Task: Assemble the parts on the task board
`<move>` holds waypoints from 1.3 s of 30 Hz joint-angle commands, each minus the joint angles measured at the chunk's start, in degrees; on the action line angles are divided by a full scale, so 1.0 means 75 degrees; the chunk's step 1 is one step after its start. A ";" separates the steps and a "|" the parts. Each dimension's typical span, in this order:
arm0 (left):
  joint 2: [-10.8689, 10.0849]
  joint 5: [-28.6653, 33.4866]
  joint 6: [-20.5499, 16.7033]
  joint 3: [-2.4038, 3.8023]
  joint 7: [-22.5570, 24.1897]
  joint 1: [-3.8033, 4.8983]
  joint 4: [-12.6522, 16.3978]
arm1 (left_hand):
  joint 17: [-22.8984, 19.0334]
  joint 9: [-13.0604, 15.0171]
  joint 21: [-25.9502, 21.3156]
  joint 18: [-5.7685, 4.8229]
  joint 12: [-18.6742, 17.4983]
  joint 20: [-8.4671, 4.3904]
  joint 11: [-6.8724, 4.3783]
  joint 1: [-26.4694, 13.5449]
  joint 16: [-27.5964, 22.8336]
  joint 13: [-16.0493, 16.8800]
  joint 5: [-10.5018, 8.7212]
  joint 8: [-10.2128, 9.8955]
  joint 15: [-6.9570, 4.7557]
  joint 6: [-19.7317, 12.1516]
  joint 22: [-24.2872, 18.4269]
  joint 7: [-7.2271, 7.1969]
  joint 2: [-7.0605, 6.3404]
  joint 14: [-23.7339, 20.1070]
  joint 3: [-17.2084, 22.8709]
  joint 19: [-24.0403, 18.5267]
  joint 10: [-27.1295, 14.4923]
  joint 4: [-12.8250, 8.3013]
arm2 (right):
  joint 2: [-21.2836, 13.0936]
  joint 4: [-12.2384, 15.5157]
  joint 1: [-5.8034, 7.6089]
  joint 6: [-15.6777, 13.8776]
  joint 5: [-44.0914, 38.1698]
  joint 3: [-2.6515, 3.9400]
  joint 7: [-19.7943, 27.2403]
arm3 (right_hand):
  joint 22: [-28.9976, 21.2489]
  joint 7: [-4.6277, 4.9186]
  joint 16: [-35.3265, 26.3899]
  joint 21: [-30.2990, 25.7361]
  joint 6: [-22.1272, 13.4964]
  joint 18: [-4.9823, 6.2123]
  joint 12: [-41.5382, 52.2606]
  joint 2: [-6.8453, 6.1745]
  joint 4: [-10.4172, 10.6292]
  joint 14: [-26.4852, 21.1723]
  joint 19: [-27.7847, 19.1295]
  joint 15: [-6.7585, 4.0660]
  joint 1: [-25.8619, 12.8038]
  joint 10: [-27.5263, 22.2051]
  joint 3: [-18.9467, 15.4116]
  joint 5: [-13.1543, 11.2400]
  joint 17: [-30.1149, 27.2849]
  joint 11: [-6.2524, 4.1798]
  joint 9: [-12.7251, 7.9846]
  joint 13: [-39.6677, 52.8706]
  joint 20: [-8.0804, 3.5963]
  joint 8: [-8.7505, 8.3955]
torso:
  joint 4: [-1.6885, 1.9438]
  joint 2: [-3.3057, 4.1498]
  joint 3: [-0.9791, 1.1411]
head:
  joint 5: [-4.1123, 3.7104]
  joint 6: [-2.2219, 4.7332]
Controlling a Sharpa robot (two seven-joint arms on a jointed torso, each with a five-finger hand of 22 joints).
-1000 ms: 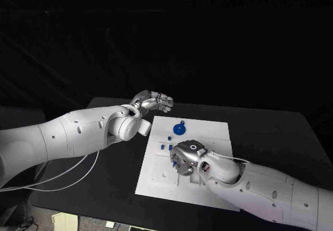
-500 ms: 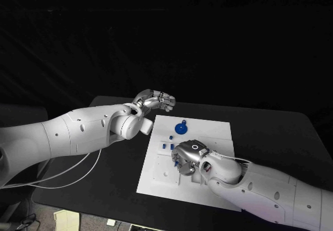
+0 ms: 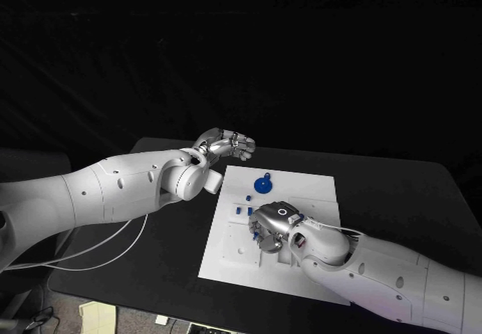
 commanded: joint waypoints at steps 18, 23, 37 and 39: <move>0.0021 0.0051 0.0055 0.0006 0.0052 0.0019 0.0010 | 0.0026 -0.0015 -0.0043 0.0088 -0.0025 0.0006 0.0004 -0.0018 -0.0081 -0.0017 0.0010 0.0030 0.0043 -0.0031 0.0003 0.0002 0.0081 0.0010 -0.0029 0.0054 -0.0059 0.0018 | 0.0058 -0.0024 -0.0067 0.0223 -0.0103 -0.0090 0.0038 | 0.0146 -0.0004 0.0056 0.0050 0.0042 0.0437 -0.0055 0.0061 -0.0060 -0.0166 0.0009 -0.0100 -0.0036 0.0335 -0.0004 0.0037 -0.0019 -0.0036 0.0012 0.0020 -0.0043 0.0017 | 0.0002 0.0000 -0.0006 | 0.0048 -0.0072; 0.0021 0.0051 0.0058 0.0006 0.0052 0.0020 0.0013 | 0.0029 -0.0017 -0.0046 0.0089 -0.0025 0.0007 0.0004 -0.0019 -0.0085 -0.0019 0.0010 0.0030 0.0044 -0.0032 0.0002 0.0003 0.0081 0.0010 -0.0030 0.0055 -0.0061 0.0019 | 0.0064 -0.0050 -0.0070 0.0248 -0.0105 -0.0111 0.0032 | 0.0146 -0.0004 0.0058 0.0051 0.0042 0.0437 -0.0058 0.0064 -0.0063 -0.0166 0.0009 -0.0100 -0.0038 0.0334 -0.0005 0.0036 -0.0021 -0.0036 0.0013 0.0024 -0.0044 0.0016 | -0.0004 -0.0003 -0.0008 | 0.0062 -0.0079; 0.0018 0.0051 0.0087 0.0006 0.0005 0.0023 0.0015 | 0.0044 -0.0023 -0.0059 0.0093 -0.0031 0.0012 0.0011 -0.0026 -0.0110 -0.0027 0.0008 0.0030 0.0048 -0.0042 0.0002 0.0009 0.0077 0.0006 -0.0035 0.0061 -0.0077 0.0023 | 0.0167 -0.0217 -0.0078 0.0187 0.0212 -0.0173 0.0082 | 0.0137 0.0063 0.0046 0.0046 -0.0121 0.0437 -0.0194 0.0060 -0.0059 -0.0192 -0.0019 -0.0045 -0.0090 0.0151 -0.0005 0.0070 -0.0080 0.0024 -0.0013 0.0036 -0.0031 -0.0092 | -0.0004 0.0000 -0.0008 | 0.0076 -0.0093; 0.0014 0.0051 0.0087 0.0006 0.0002 0.0024 0.0017 | 0.0048 -0.0025 -0.0062 0.0095 -0.0033 0.0013 0.0014 -0.0028 -0.0117 -0.0030 0.0008 0.0029 0.0050 -0.0046 0.0002 0.0011 0.0078 0.0004 -0.0036 0.0063 -0.0082 0.0024 | 0.0159 -0.0229 -0.0078 0.0123 0.0271 -0.0176 0.0096 | 0.0134 0.0195 0.0057 0.0046 -0.0434 0.0437 -0.0395 -0.0052 -0.0030 -0.0189 -0.0026 0.0067 -0.0160 -0.0173 -0.0058 0.0090 -0.0103 0.0144 -0.0084 -0.0027 -0.0020 -0.0271 | -0.0007 -0.0004 -0.0004 | 0.0081 -0.0100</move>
